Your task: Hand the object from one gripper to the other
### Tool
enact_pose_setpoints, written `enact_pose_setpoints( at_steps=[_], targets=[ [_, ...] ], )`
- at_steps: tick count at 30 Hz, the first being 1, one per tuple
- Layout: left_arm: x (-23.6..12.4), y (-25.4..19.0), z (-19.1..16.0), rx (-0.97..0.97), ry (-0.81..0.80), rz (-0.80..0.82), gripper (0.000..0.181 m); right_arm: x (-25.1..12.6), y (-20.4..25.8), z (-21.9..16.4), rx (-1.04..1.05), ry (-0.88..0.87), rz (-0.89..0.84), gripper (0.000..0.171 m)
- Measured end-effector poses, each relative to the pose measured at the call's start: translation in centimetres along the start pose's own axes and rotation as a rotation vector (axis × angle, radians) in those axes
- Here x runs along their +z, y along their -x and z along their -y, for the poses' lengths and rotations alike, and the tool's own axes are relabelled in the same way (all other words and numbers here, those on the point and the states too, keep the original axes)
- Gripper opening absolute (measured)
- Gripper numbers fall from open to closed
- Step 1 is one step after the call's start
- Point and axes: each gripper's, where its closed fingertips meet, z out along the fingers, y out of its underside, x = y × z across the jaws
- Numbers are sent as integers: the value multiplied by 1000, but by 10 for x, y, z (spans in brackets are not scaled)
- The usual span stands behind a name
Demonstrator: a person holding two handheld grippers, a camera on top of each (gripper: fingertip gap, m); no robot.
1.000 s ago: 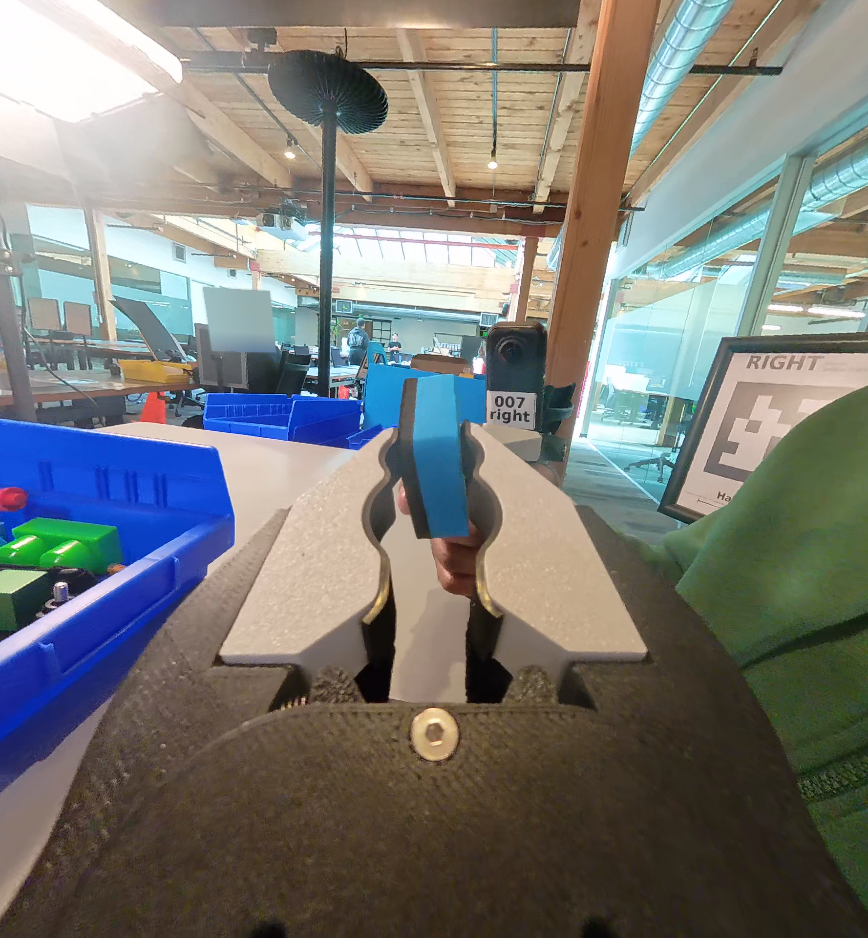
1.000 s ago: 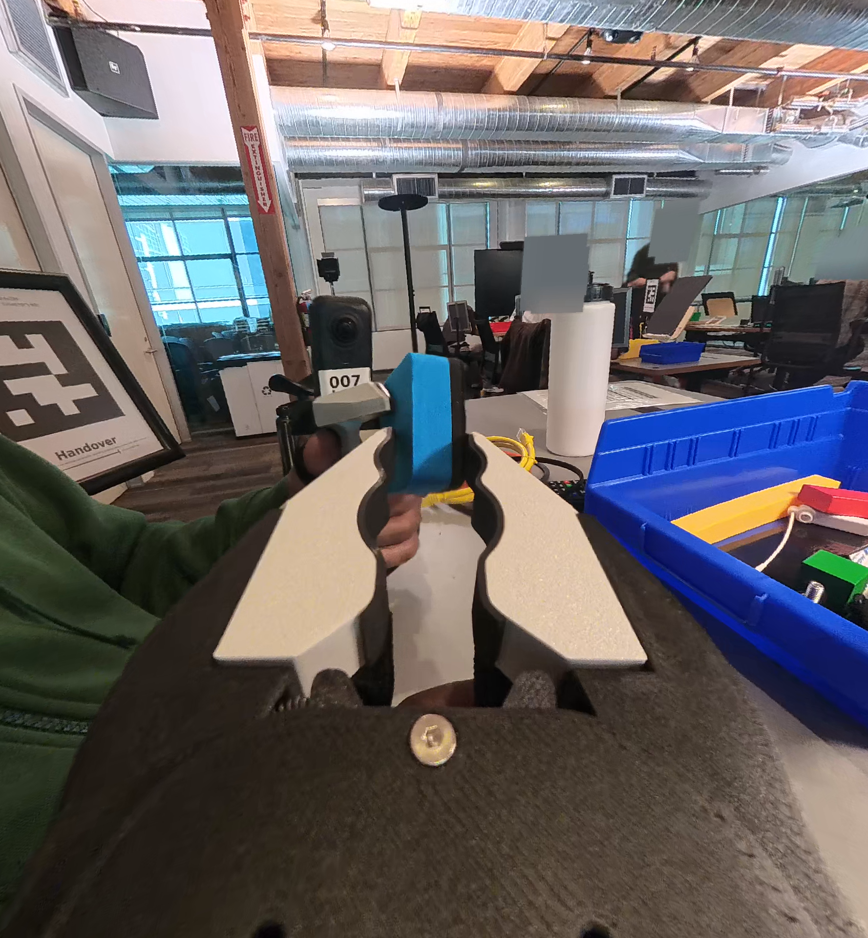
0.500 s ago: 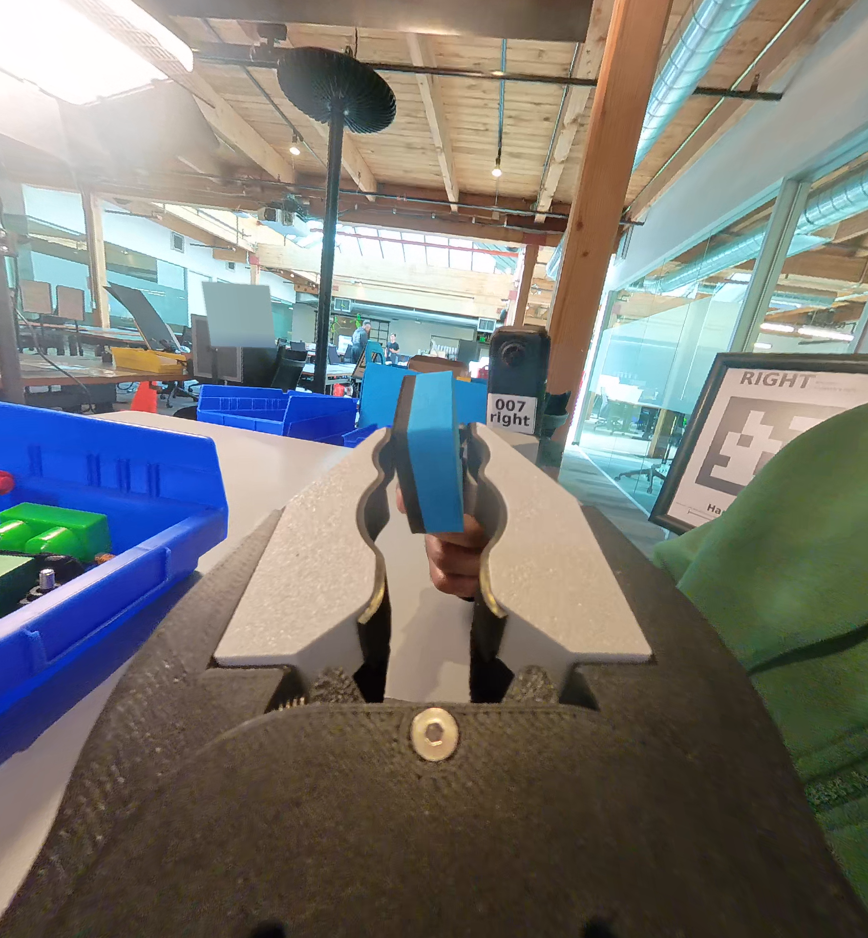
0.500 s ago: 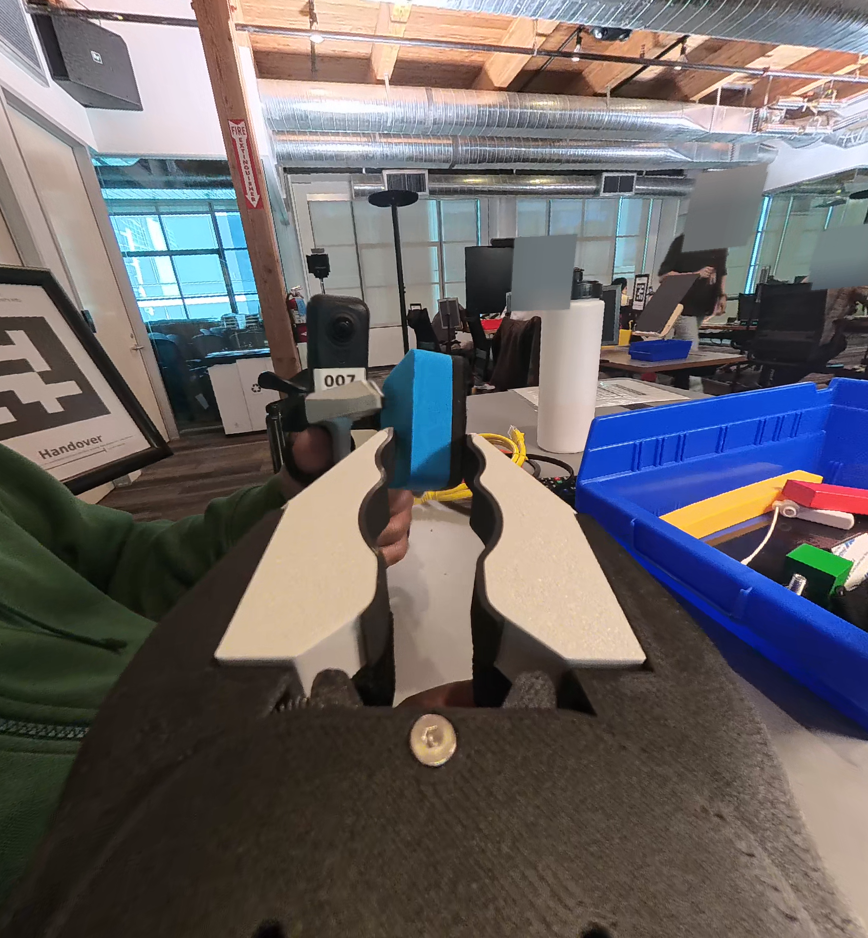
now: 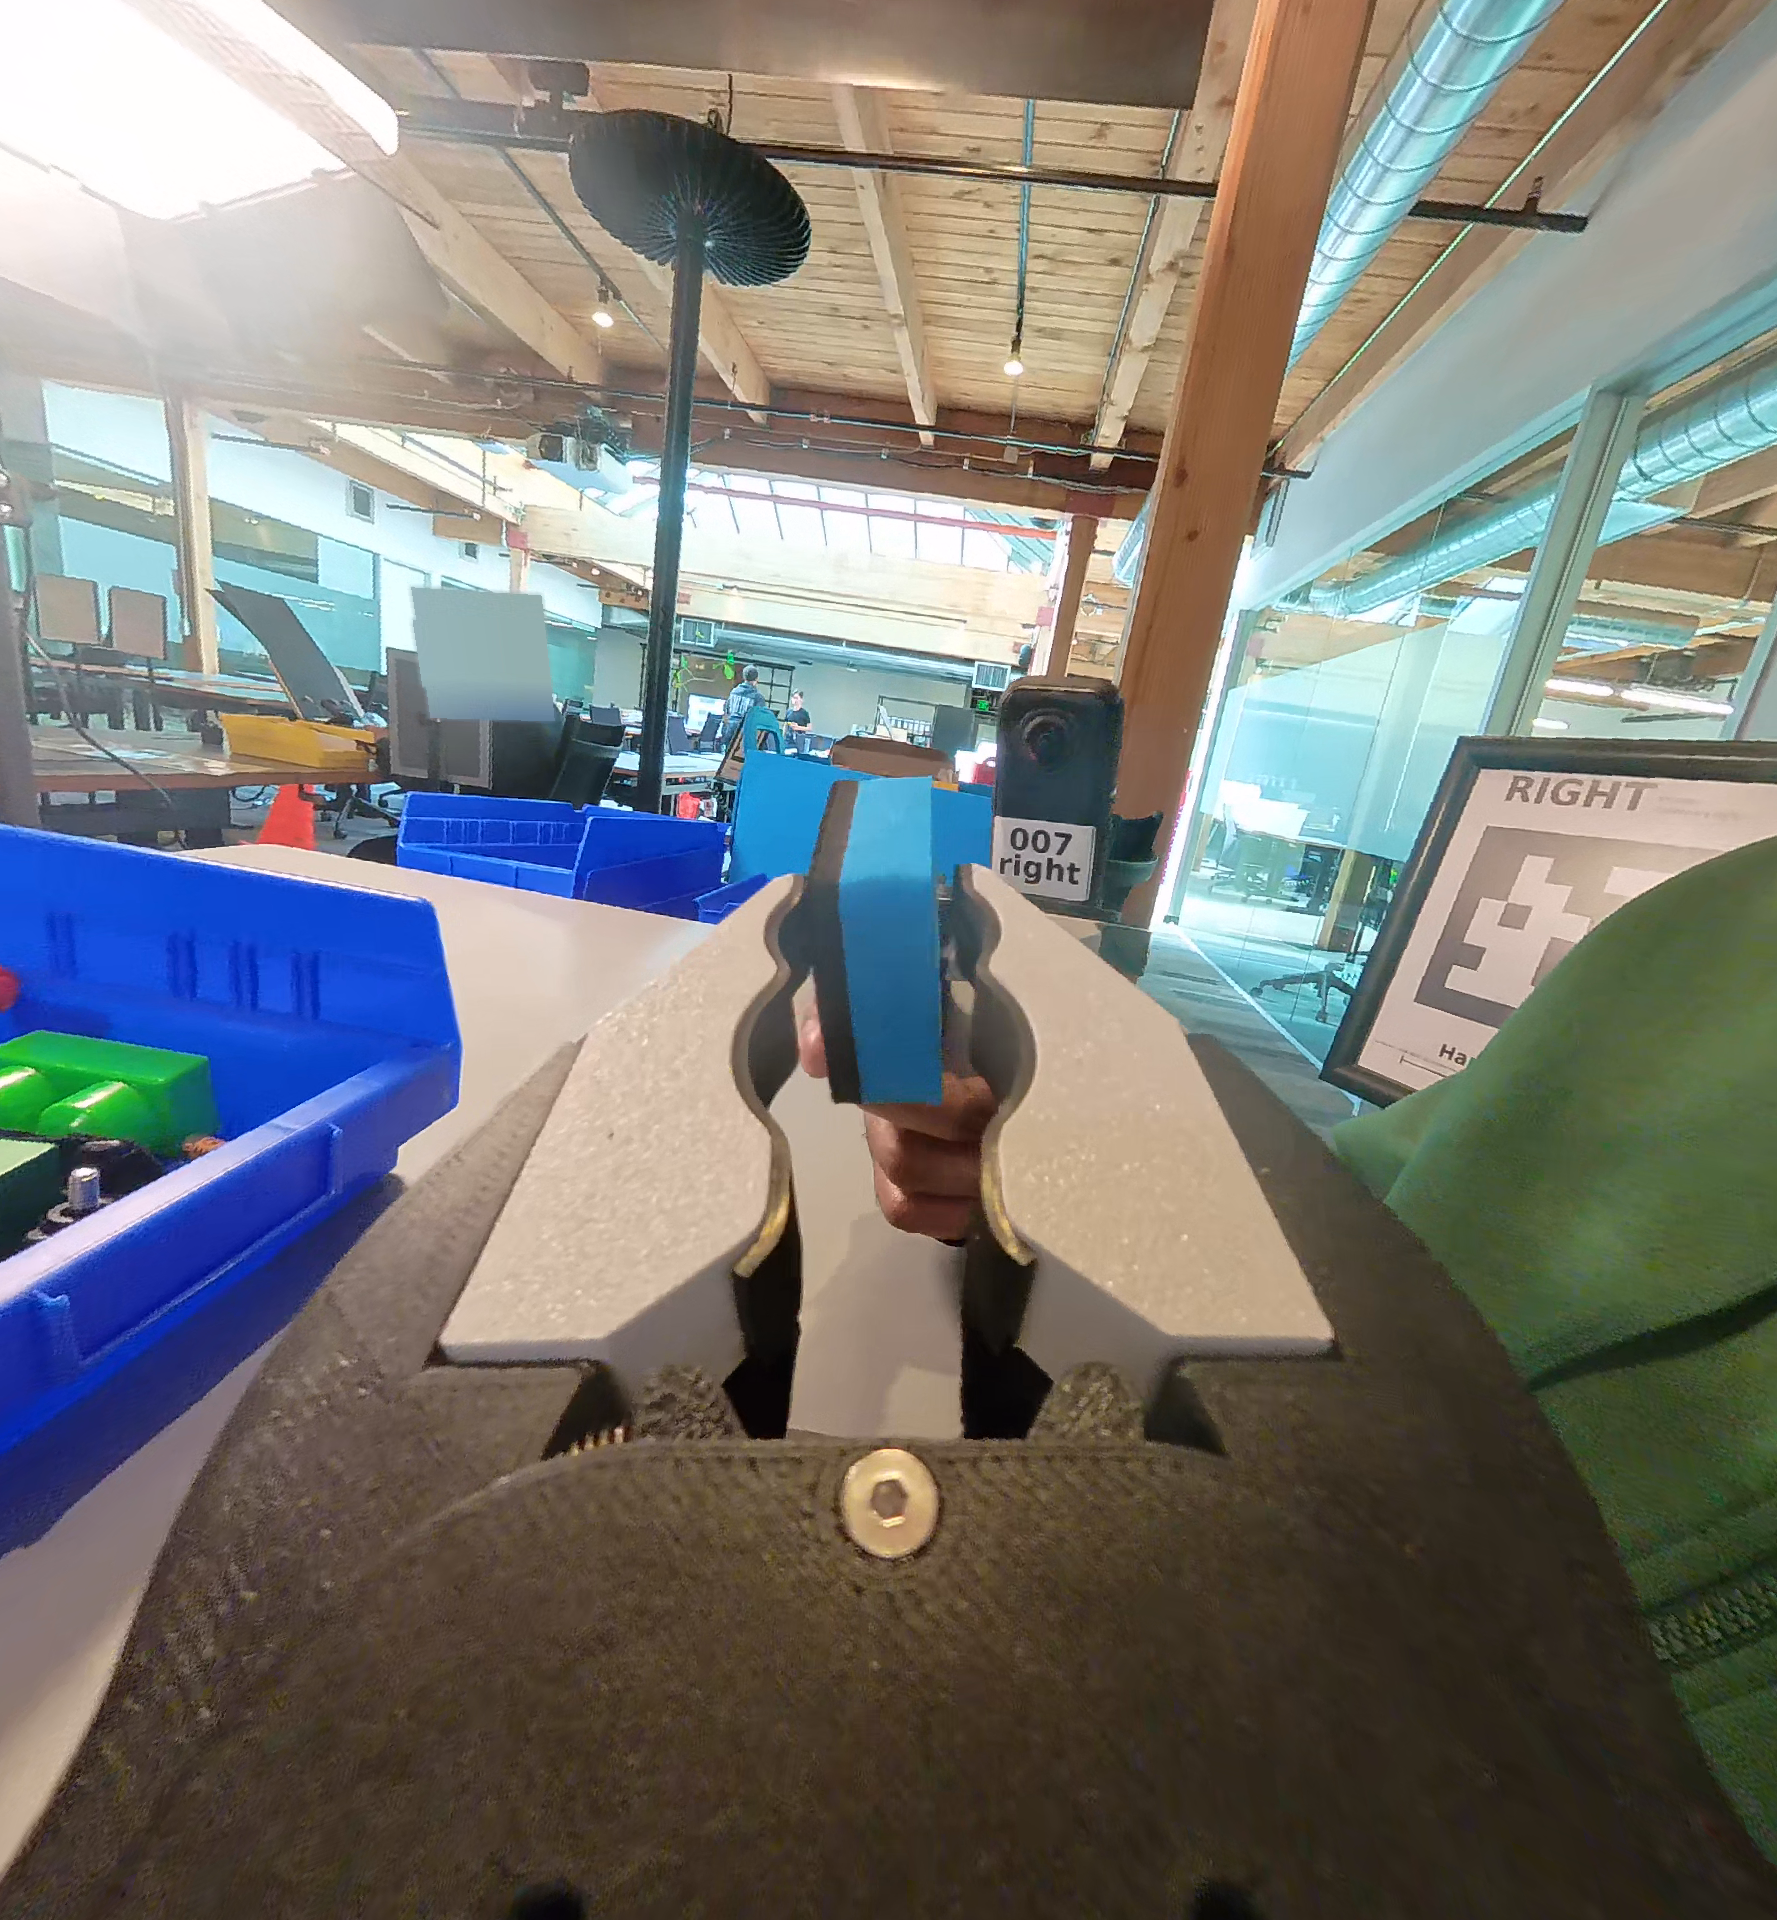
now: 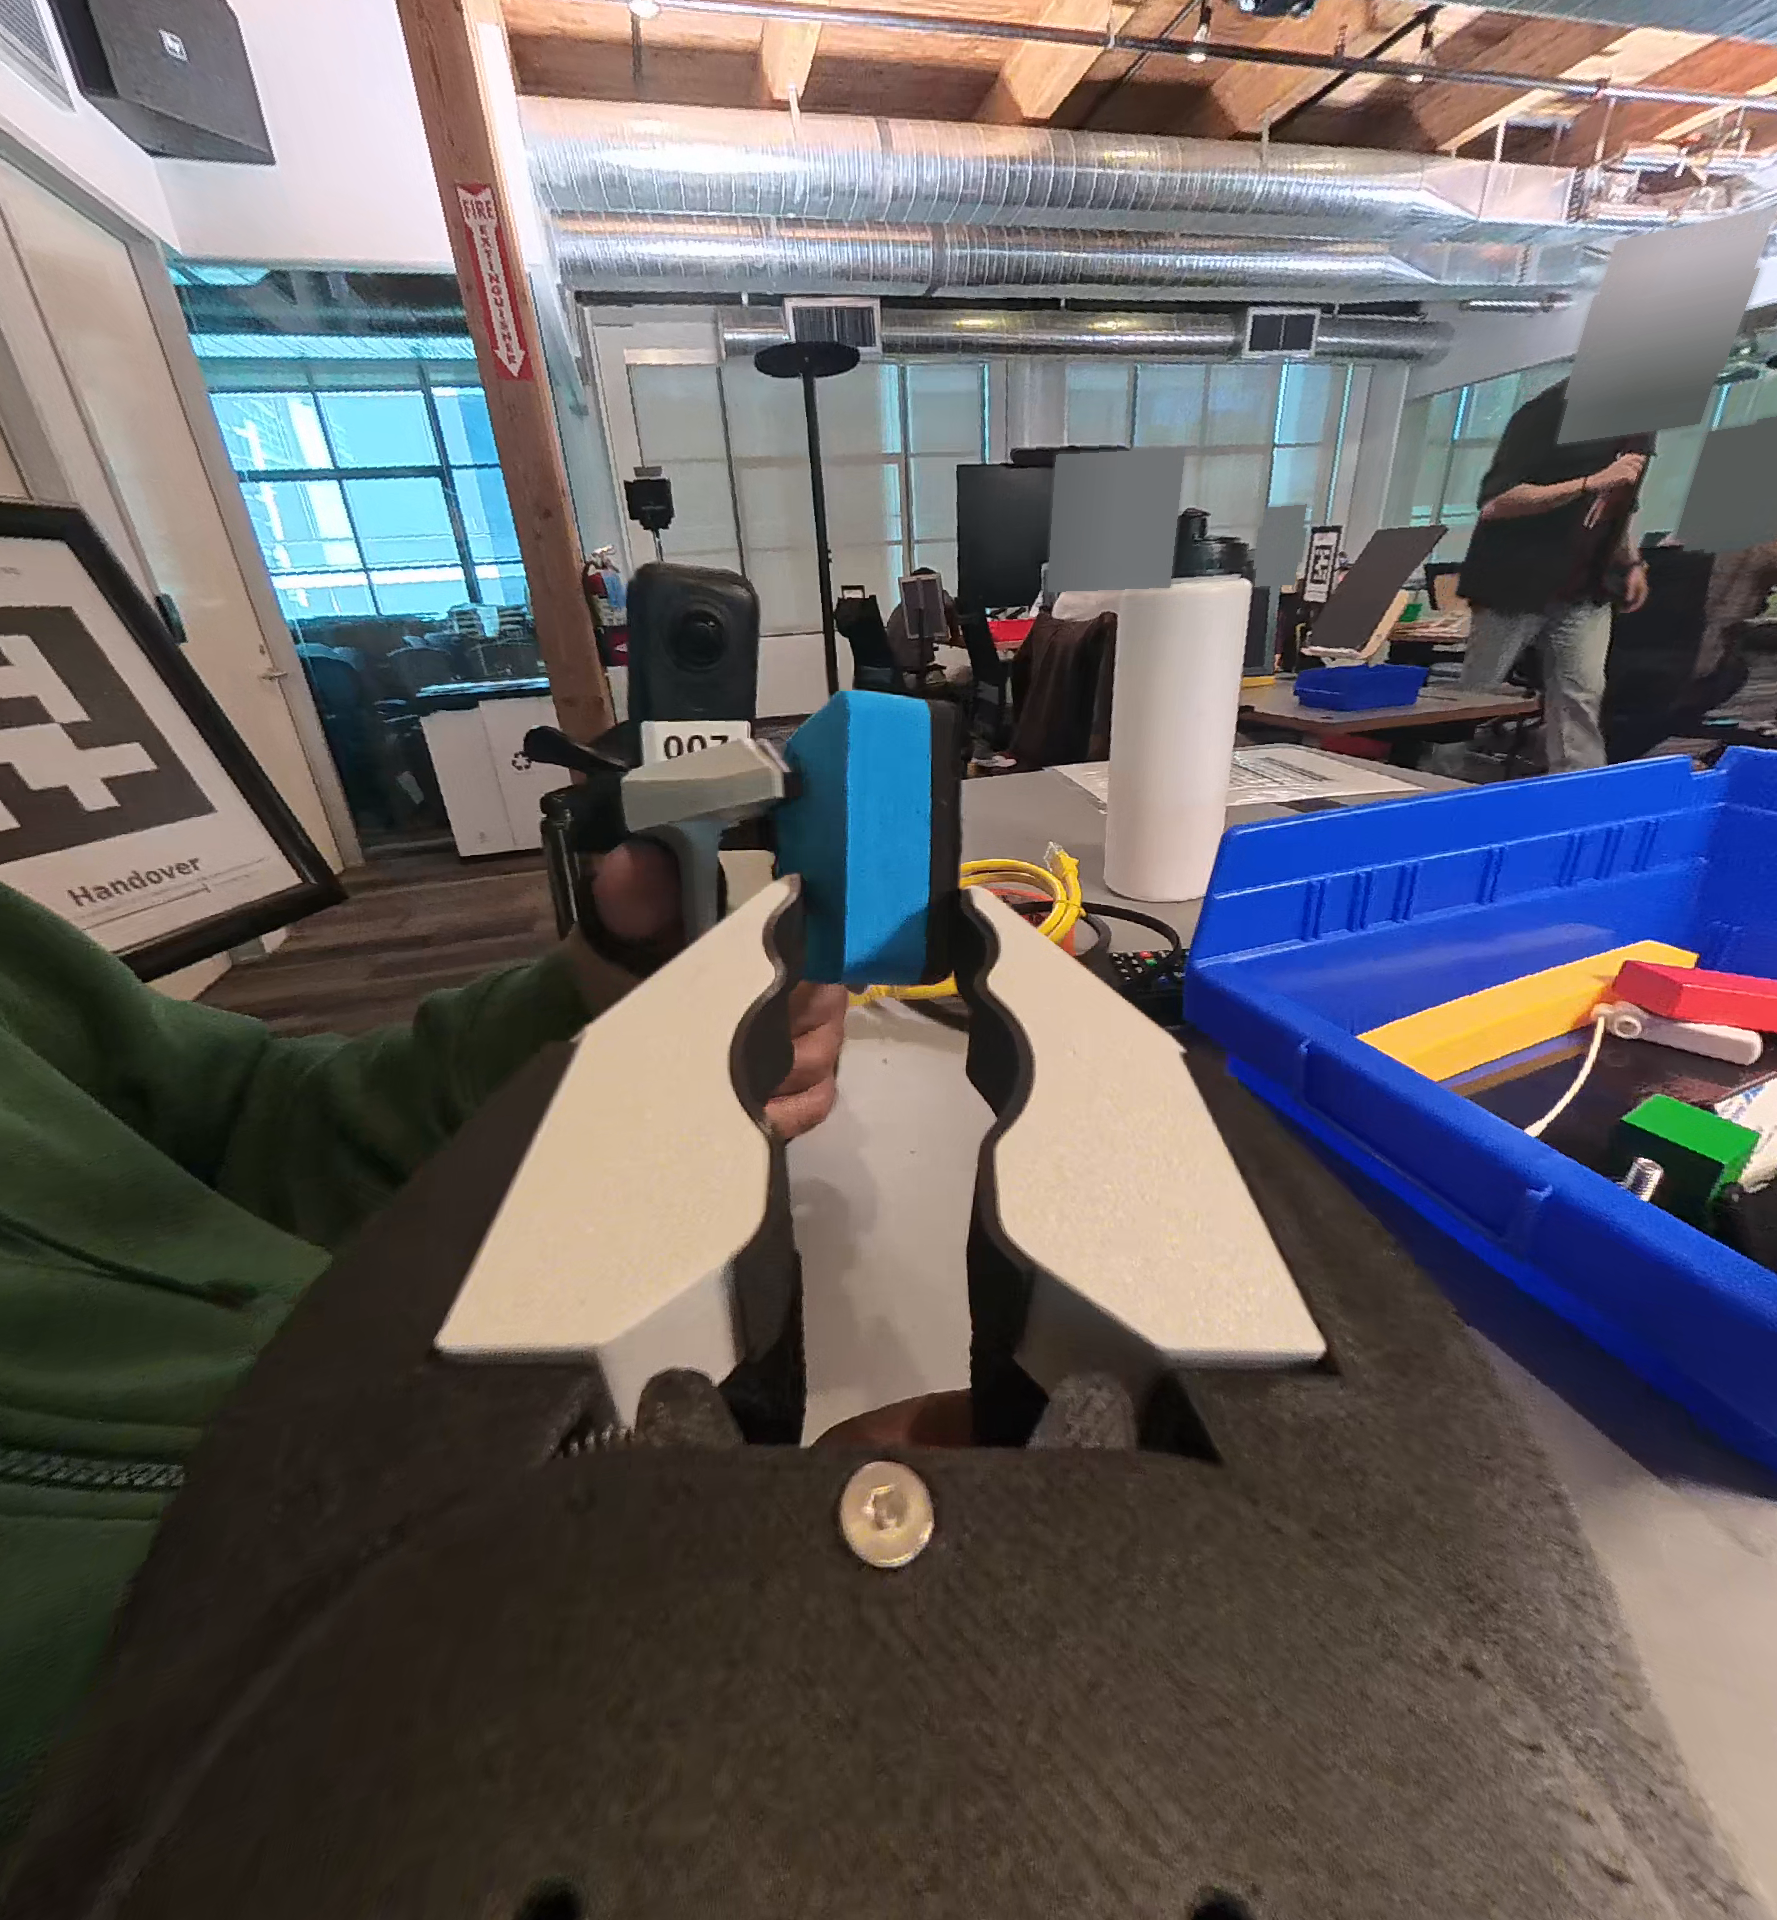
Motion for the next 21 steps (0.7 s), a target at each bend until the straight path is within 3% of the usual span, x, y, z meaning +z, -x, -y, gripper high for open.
enact_pose_setpoints(
  at_steps=[14,21],
  targets=[
    [0,-2,0,20,5,-7,22,-1,3,4,48,-27,27,36],
    [0,1,1,-1,-6,10,31,0,-1,1,2,-7,-4,27]
  ],
)
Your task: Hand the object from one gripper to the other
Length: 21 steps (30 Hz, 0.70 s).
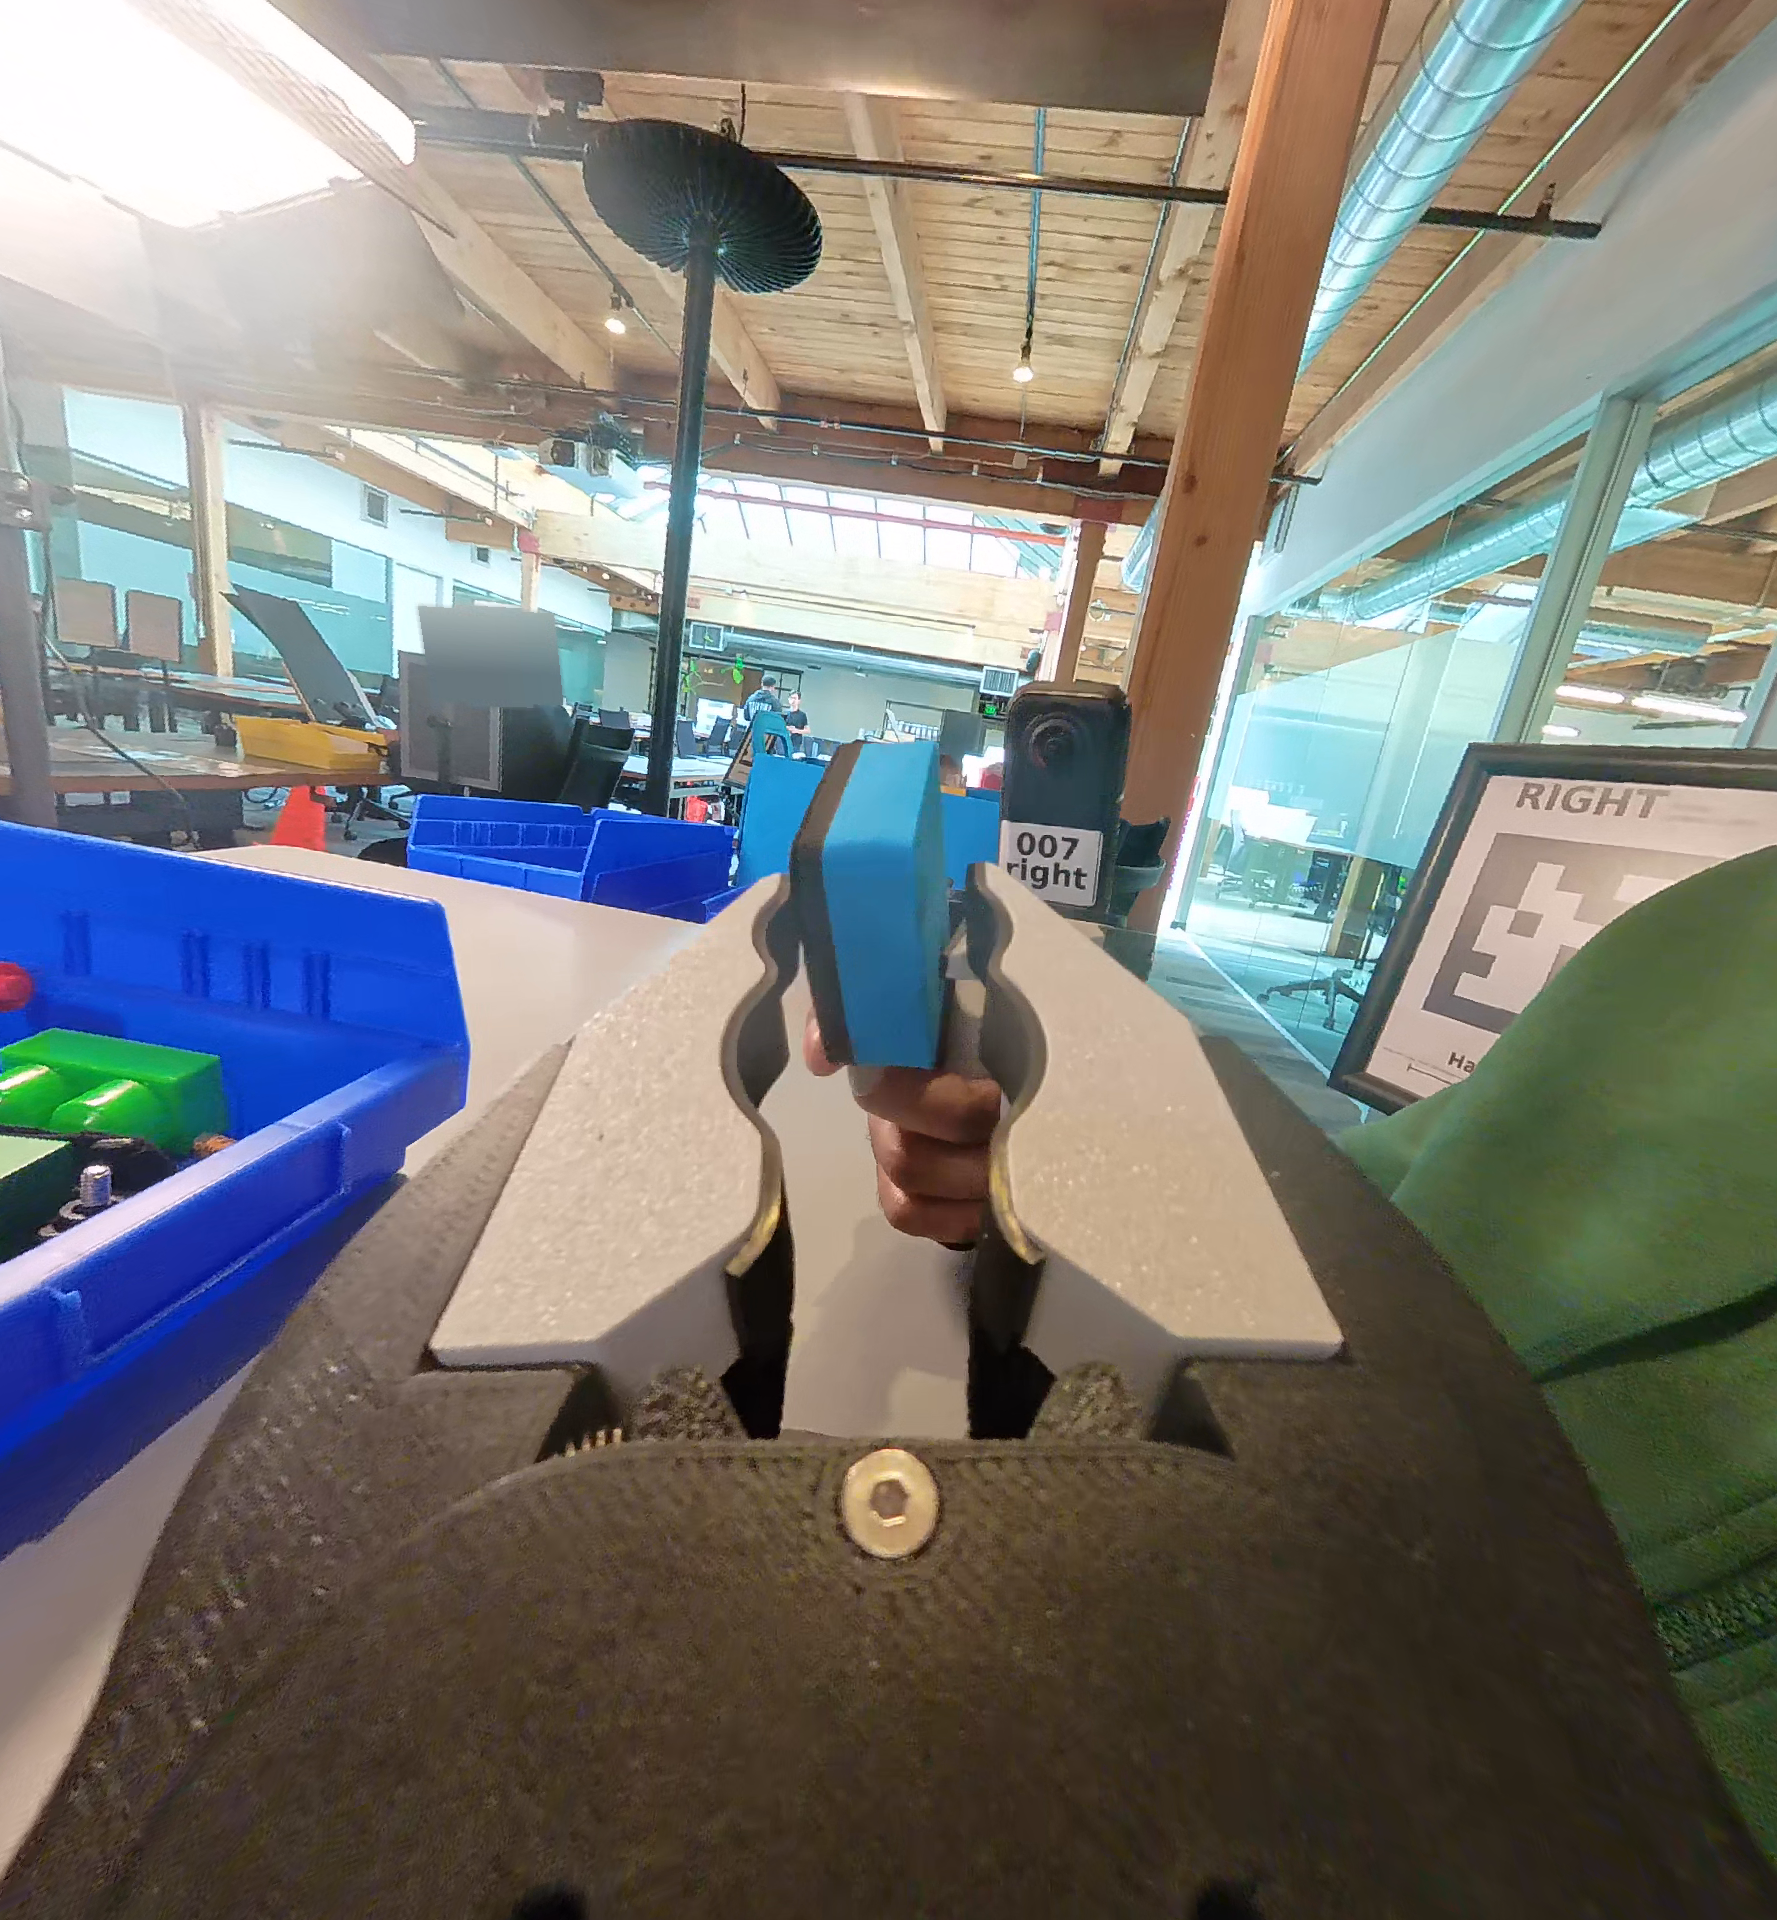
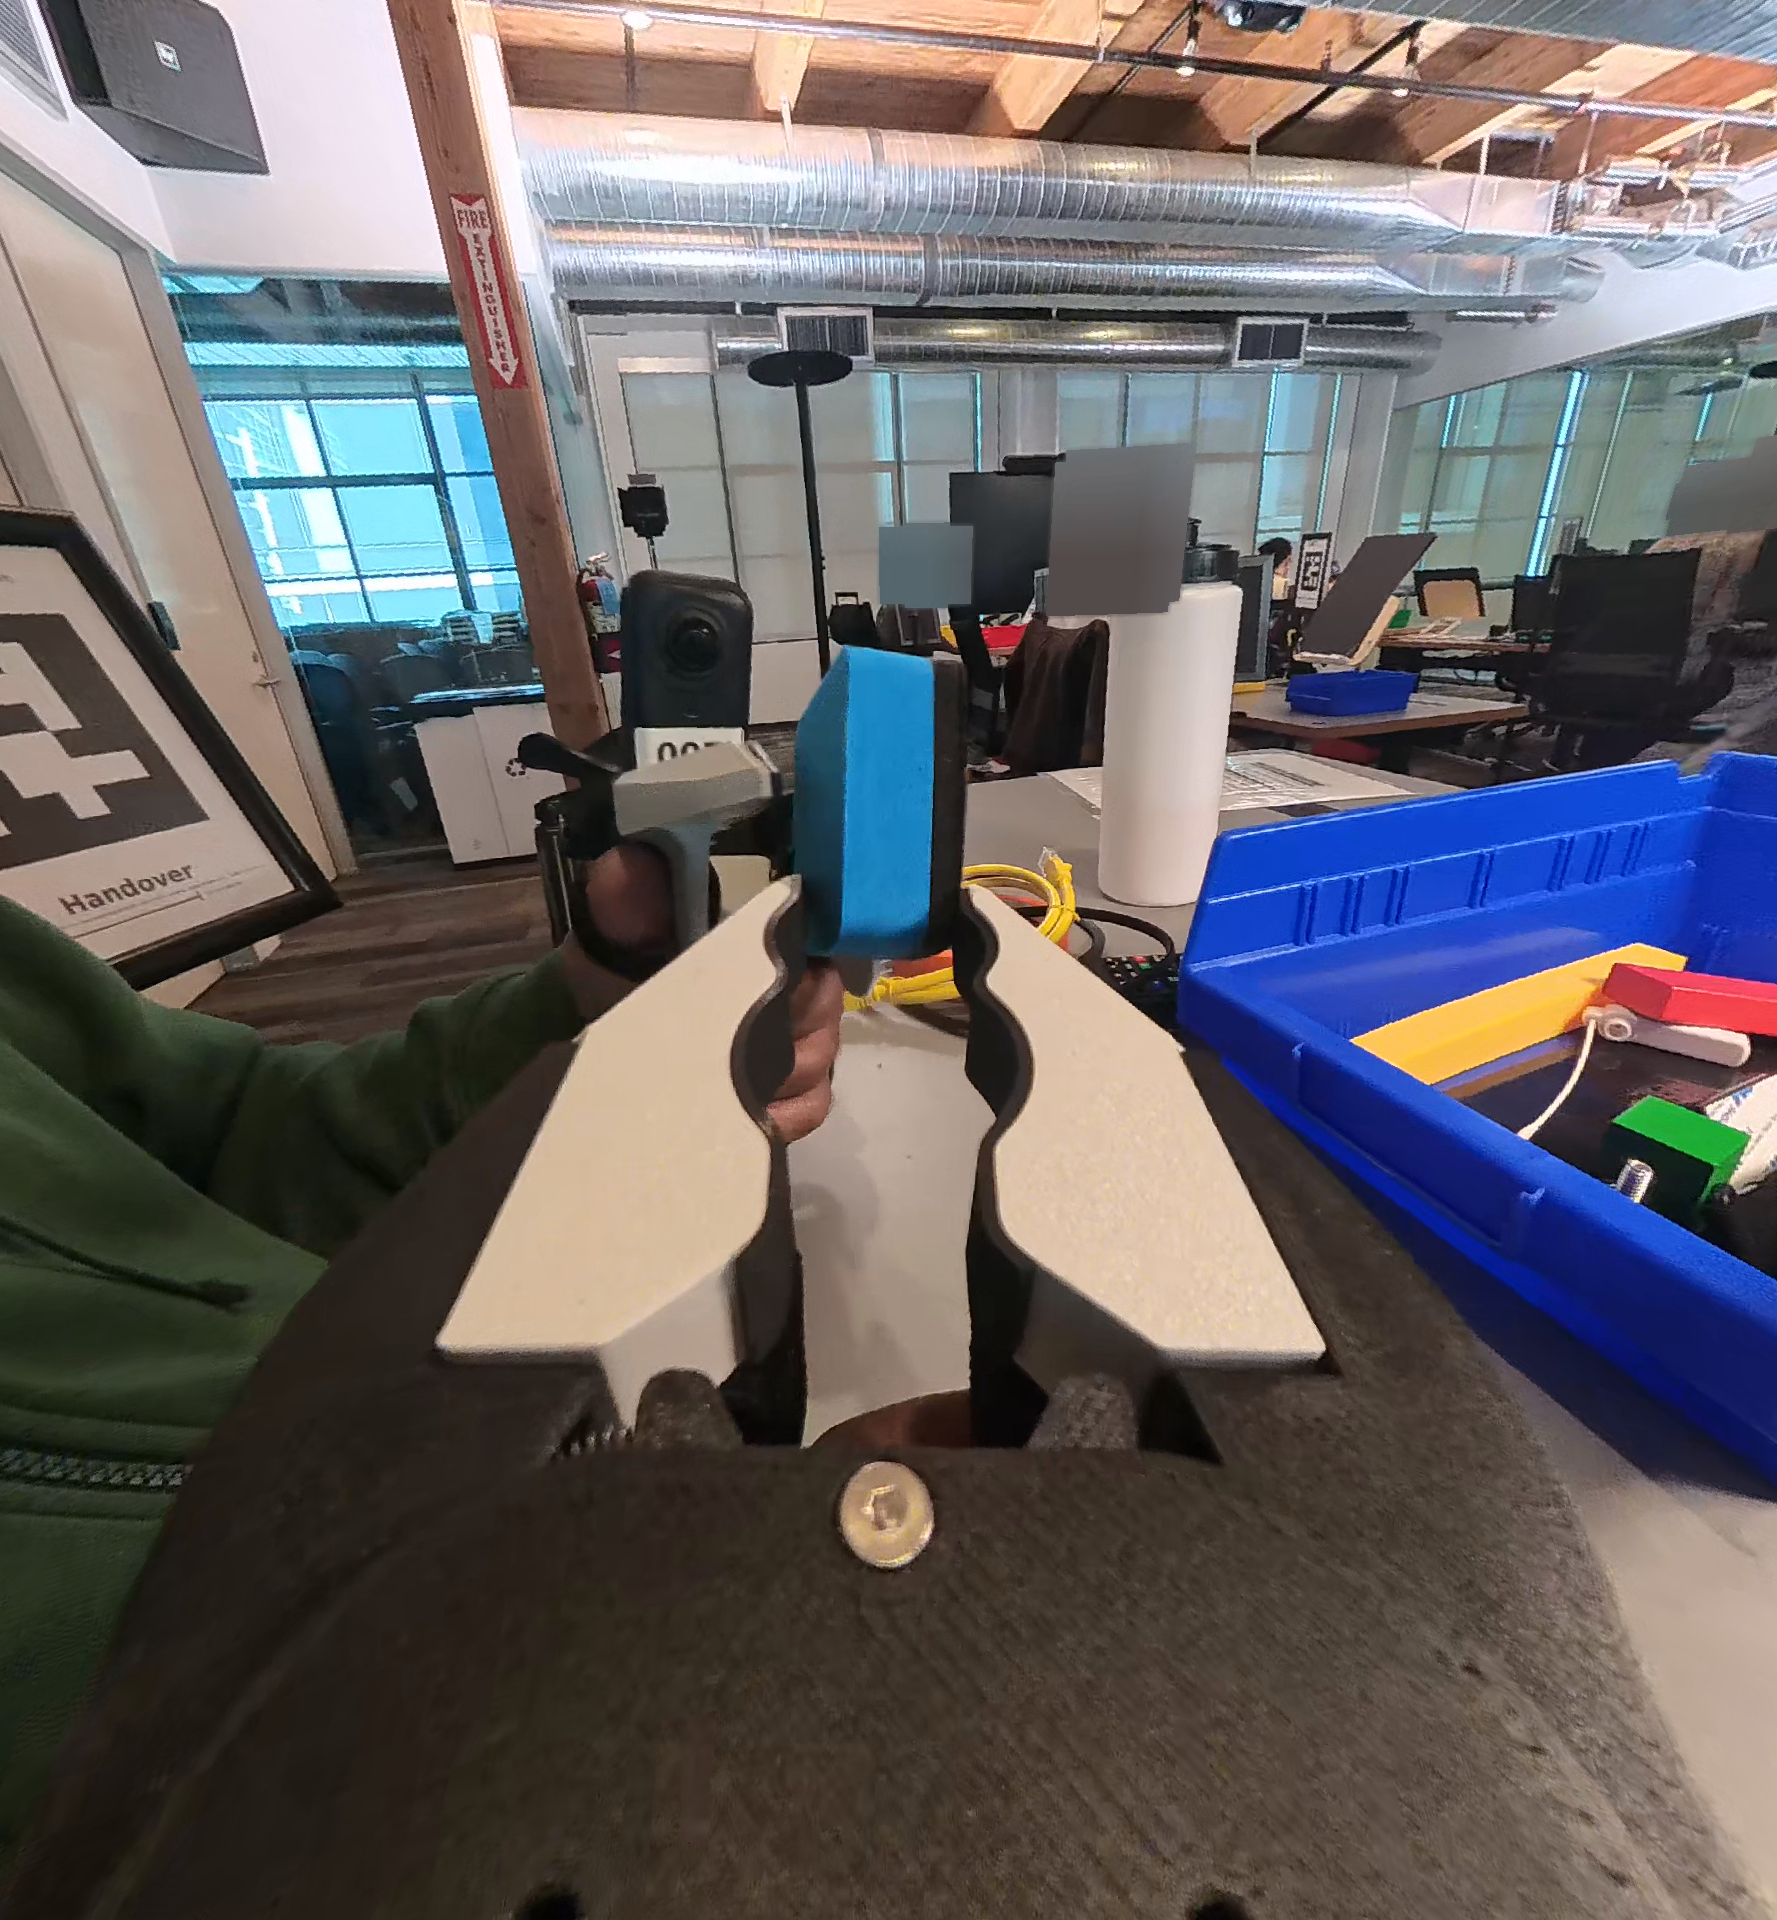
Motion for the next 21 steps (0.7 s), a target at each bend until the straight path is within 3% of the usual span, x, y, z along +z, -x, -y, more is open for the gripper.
enact_pose_setpoints(
  at_steps=[6,8,16,21],
  targets=[
    [-1,0,1,29,4,1,23,-1,3,4,17,-27,15,29],
    [-1,0,0,29,10,0,23,-3,1,7,30,-44,11,36],
    [0,2,0,-3,4,4,32,-4,-4,8,11,-47,-17,27],
    [0,-1,-4,38,32,0,22,-5,-2,13,39,-75,0,33]
  ],
)
